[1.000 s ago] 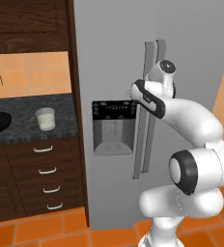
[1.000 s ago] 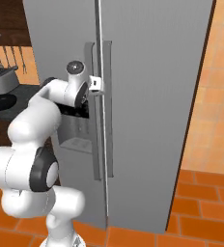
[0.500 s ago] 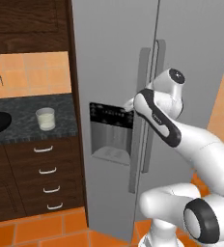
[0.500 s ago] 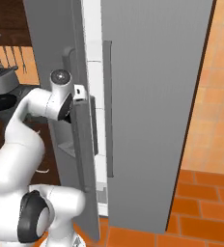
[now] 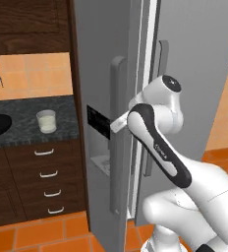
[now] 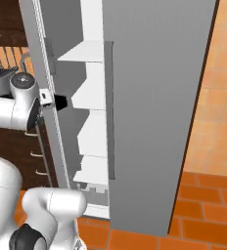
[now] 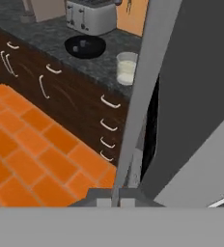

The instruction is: Grab a lemon wedge from the fridge and one ice cube from the ice bowl, and put them in the glass of lemonade.

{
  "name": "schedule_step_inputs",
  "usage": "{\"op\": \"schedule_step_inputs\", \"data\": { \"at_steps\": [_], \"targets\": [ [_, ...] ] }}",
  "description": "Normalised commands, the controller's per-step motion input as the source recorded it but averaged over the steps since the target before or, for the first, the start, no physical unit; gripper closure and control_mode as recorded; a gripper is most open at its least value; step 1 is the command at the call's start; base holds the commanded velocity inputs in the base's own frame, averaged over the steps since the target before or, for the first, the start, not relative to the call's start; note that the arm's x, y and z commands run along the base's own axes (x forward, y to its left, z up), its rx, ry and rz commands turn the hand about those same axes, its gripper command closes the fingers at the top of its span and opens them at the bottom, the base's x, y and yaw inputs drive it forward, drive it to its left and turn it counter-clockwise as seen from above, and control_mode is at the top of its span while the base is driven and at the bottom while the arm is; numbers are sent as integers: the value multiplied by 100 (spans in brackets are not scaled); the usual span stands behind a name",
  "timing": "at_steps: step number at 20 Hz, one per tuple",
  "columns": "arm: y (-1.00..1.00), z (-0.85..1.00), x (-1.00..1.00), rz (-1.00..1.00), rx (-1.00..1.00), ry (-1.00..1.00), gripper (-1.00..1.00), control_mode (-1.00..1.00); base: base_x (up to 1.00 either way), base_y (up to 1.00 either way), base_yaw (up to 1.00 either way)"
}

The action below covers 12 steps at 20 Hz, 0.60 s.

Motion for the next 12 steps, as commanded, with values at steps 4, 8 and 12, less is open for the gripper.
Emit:
{"op": "schedule_step_inputs", "data": {
  "at_steps": [4, 8, 12],
  "targets": [
    [27, 83, -89, 20, -6, 0, 100, -100, 0, 0, 0],
    [-15, 88, -84, 2, 2, 0, 100, -100, 0, 0, 0],
    [-74, 65, -40, -4, 13, 2, 100, -100, 0, 0, 0]
  ]
}}
